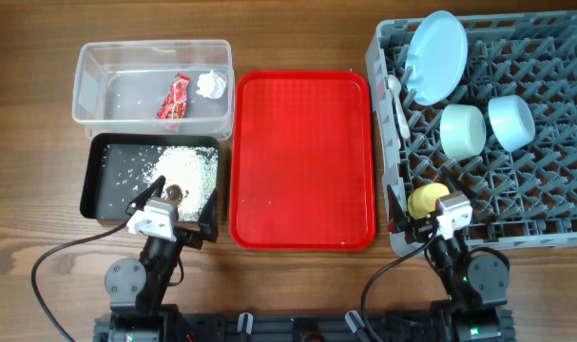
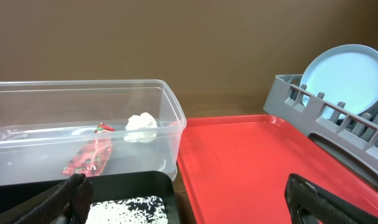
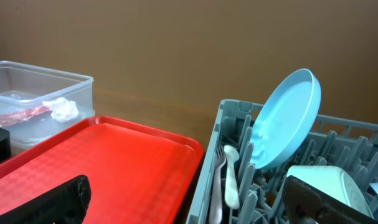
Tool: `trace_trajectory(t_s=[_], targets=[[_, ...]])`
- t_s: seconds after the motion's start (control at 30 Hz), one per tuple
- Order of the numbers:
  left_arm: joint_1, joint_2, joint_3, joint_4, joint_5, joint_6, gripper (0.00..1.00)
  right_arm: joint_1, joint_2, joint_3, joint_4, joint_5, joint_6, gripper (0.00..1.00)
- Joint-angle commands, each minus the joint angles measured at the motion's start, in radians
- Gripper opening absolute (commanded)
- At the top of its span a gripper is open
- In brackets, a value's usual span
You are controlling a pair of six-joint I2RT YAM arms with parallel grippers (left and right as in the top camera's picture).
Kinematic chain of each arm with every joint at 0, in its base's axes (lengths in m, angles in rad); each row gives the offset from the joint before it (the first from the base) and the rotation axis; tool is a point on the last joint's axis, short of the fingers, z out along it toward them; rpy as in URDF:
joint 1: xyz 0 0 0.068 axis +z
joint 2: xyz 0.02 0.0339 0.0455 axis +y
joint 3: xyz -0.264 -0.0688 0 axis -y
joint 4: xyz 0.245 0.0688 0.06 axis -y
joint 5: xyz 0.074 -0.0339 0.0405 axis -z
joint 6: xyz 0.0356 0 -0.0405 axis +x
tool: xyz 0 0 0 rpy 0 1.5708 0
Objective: Sort waste into correct bins and load items into the dishwasher rack
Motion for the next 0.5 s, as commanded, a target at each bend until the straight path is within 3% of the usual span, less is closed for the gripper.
trace_trajectory(t_s=[0.0, 0.47], targets=[[-0.003, -0.010, -0.008, 0.003, -0.010, 0.015, 1.00, -0.006, -0.014, -0.002, 0.003, -0.006, -0.010, 1.00], [-0.003, -0.010, -0.008, 0.003, -0.010, 0.015, 1.00, -0.006, -0.014, -0.002, 0.003, -0.006, -0.010, 1.00]])
